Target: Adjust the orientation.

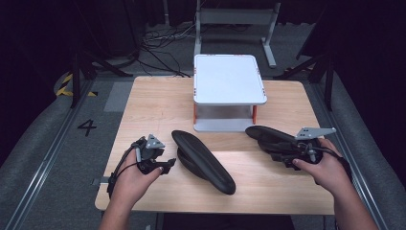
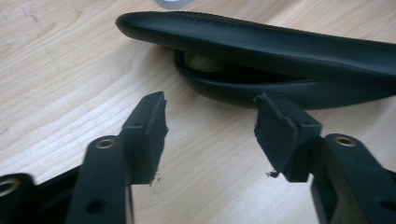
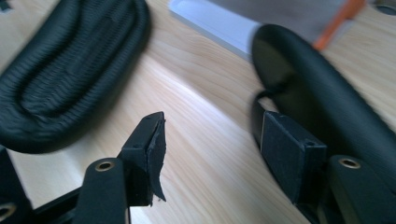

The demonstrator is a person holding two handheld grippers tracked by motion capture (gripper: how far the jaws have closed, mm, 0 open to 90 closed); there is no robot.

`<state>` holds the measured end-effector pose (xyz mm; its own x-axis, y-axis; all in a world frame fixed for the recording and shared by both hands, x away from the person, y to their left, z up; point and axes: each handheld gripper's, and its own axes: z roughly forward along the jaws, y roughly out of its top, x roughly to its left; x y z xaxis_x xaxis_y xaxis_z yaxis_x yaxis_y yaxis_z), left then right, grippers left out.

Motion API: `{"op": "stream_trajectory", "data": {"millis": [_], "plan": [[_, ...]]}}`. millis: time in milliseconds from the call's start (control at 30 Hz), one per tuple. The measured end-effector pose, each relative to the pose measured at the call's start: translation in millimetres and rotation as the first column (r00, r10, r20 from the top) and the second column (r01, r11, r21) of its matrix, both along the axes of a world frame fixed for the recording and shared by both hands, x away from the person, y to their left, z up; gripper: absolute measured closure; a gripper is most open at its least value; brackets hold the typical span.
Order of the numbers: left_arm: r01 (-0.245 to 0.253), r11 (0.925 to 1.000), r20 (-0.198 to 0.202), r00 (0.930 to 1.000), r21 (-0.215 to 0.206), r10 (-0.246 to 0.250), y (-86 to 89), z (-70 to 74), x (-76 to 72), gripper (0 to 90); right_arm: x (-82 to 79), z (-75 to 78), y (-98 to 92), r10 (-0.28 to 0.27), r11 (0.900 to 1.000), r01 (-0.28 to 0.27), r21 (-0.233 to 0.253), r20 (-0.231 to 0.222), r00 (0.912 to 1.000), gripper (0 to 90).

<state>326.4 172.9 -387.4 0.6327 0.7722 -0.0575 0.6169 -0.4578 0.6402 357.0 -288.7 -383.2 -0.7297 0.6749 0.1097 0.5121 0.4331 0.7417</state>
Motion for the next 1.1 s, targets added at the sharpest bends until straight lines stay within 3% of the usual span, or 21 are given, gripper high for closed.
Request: {"op": "stream_trajectory", "data": {"millis": [133,300,367,433,467,600,733,967,1100], "plan": [[0.039,0.9988,-0.011,0.9992,0.031,-0.038,-3.6,-0.8,-5.3,72.7,2.0,-9.6,27.6,0.091,0.996,-0.092,-0.006,-0.025,0.9955,41.0],[0.064,0.9965,-0.057,0.9965,0.054,-0.061,-14.9,-13.0,-5.7,89.2,2.6,-16.1,44.9,0.129,0.991,-0.130,-0.013,-0.034,0.9910,42.5],[0.073,0.9954,-0.075,0.9948,0.062,-0.069,-18.2,-16.6,-4.8,89.9,2.6,-16.6,46.9,0.134,0.991,-0.134,-0.010,-0.034,0.9904,42.5],[0.110,0.9910,-0.117,0.9880,0.077,-0.100,-29.0,-28.4,-3.0,90.0,0.7,-18.7,54.9,0.159,0.987,-0.160,-0.007,-0.037,0.9865,42.5],[0.110,0.9910,-0.117,0.9880,0.077,-0.100,-29.0,-28.4,-3.0,90.0,0.2,-19.1,56.4,0.162,0.987,-0.162,-0.006,-0.038,0.9861,42.5],[0.157,0.9831,-0.163,0.9765,0.093,-0.141,-42.2,-41.6,-0.9,90.0,0.0,-20.0,58.5,0.162,0.987,-0.162,-0.005,-0.040,0.9860,42.5],[0.157,0.9845,-0.193,0.9712,0.078,-0.139,-46.5,-49.5,1.3,90.0,1.0,-21.1,59.3,0.155,0.988,-0.155,-0.003,-0.040,0.9872,42.5],[0.142,0.9888,-0.204,0.9703,0.046,-0.130,-51.2,-56.9,6.8,89.8,3.0,-24.3,72.0,0.154,0.988,-0.154,0.002,-0.034,0.9874,42.7],[0.142,0.9899,-0.188,0.9723,0.000,-0.139,-53.3,-52.9,7.2,87.3,4.2,-26.3,76.5,0.160,0.987,-0.160,-0.001,-0.038,0.9865,42.8]]}}
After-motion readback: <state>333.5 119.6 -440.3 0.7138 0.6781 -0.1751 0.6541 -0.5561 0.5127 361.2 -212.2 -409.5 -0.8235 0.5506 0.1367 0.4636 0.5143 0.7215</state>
